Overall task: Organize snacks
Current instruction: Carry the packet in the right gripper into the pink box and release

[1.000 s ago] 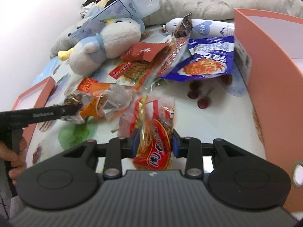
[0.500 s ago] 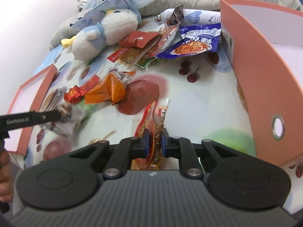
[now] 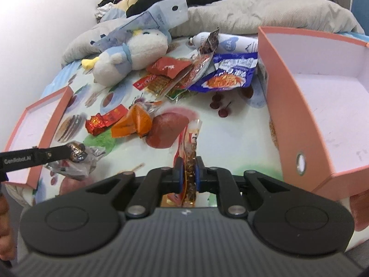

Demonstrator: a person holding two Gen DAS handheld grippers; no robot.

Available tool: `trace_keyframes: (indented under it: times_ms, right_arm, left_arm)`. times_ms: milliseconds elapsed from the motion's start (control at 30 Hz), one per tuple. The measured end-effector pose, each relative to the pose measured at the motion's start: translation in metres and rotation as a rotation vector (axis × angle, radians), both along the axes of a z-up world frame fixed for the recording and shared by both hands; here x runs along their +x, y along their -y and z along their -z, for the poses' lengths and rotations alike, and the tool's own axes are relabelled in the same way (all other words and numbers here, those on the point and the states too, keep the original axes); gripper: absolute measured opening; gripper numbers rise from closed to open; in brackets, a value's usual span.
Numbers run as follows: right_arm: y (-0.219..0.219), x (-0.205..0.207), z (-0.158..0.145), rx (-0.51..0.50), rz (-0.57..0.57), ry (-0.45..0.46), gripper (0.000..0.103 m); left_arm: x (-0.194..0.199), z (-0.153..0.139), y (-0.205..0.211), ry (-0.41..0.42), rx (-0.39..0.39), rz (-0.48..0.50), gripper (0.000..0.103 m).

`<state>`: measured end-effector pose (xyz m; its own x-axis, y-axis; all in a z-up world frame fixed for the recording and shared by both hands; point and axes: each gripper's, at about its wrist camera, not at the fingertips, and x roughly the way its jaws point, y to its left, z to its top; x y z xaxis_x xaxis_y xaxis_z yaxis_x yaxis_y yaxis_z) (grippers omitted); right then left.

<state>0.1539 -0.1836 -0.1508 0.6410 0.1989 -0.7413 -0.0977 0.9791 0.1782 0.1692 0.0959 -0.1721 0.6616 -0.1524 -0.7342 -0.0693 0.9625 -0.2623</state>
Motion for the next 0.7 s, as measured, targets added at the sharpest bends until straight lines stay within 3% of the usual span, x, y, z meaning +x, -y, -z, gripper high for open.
trace_keyframes:
  times_ms: [433, 700]
  right_arm:
    - [0.018, -0.003, -0.019, -0.011, 0.017, 0.026, 0.013]
    - [0.036, -0.001, -0.057, 0.009, 0.041, 0.092, 0.013]
  left_arm:
    - [0.005, -0.027, 0.03, 0.045, -0.014, 0.047, 0.021]
    - [0.021, -0.074, 0.065, 0.116, 0.002, 0.113, 0.021]
